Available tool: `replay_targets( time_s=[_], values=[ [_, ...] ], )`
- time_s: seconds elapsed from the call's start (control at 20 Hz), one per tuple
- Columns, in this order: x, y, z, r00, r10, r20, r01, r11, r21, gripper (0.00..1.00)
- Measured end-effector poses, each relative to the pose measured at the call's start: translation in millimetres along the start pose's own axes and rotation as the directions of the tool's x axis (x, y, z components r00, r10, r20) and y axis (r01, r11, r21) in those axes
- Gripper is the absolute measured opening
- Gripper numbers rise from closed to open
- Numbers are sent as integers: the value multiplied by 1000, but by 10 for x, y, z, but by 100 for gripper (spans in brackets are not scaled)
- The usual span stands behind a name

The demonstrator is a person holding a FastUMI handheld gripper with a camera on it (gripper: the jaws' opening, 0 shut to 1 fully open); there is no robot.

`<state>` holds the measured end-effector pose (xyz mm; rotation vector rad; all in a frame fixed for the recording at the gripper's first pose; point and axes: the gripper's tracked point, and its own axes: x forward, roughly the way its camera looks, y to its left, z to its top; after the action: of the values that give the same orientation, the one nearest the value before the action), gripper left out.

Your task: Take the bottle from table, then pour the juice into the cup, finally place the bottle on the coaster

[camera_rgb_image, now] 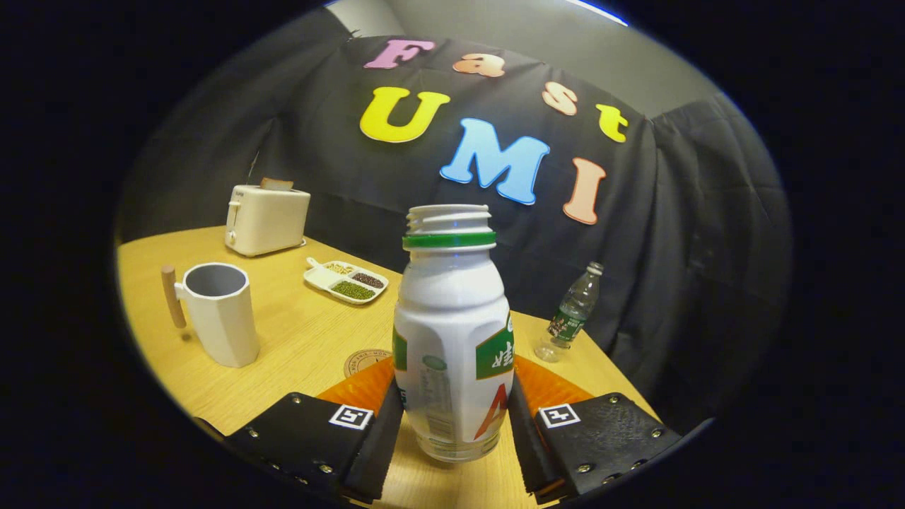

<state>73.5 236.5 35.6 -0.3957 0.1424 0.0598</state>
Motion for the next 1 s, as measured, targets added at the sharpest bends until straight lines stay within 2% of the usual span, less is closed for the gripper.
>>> replay_targets(
  time_s=[0.25, 0.65, 1.0],
  values=[
    [-2, 178, 176, 999, 51, 8, -50, 994, -95, 71],
    [79, 518, 290, 992, 123, -14, -123, 963, -240, 71],
    [120, 779, 237, 984, 164, -74, -180, 904, -389, 71]
  ],
)
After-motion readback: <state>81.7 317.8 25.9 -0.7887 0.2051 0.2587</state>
